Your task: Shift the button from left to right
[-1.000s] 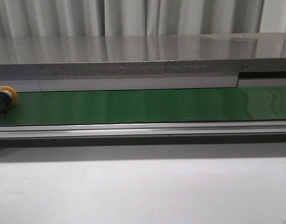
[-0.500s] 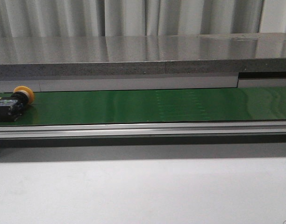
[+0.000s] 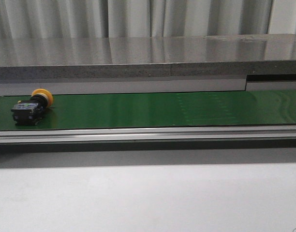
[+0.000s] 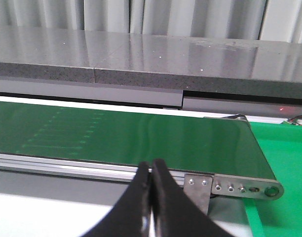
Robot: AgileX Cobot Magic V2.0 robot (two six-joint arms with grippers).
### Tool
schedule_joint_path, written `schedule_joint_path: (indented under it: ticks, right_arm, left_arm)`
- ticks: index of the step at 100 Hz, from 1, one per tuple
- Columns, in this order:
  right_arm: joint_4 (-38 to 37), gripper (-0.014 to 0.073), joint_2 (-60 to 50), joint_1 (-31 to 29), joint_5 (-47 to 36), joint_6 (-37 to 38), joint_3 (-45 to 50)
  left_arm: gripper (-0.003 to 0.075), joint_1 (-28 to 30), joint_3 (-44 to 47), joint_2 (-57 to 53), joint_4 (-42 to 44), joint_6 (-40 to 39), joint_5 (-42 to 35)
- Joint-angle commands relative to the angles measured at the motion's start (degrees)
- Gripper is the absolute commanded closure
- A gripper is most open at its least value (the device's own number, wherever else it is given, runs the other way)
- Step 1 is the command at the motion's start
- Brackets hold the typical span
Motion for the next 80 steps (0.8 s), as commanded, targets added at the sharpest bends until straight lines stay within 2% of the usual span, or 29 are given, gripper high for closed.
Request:
schedule_joint_path:
  ticks: [1,8,15,43,80]
  right_arm:
    - [-0.60,0.0661,-1.12,0.11,-4.42,-0.07,-0.87]
    - [-0.60,0.0661,-1.12,0.11,-4.42,-0.07,-0.87]
    - [-0.60,0.0661,-1.12,0.11,-4.42,-0.07,-0.87]
    - [-0.60,0.0661,-1.12,0.11,-4.42,-0.07,-0.87]
    - [-0.60,0.0661,-1.12,0.11,-4.49,-0.07,-0.87]
  left_arm:
    - [0.0170,-0.40,-1.61,0.57,-0.79,-0.04,-4.06]
    - [0.0226,-0.40,-1.61,0.57,-0.79,-0.04,-4.06]
    - [0.0314,-0.40,-1.61,0.57,-0.79,-0.04,-4.06]
    - [0.0740,-0.40,-1.61,0.57,-0.79,-0.04,-4.06]
    - [0.0740,-0.40,-1.61,0.57,-0.79,-0.04,-4.06]
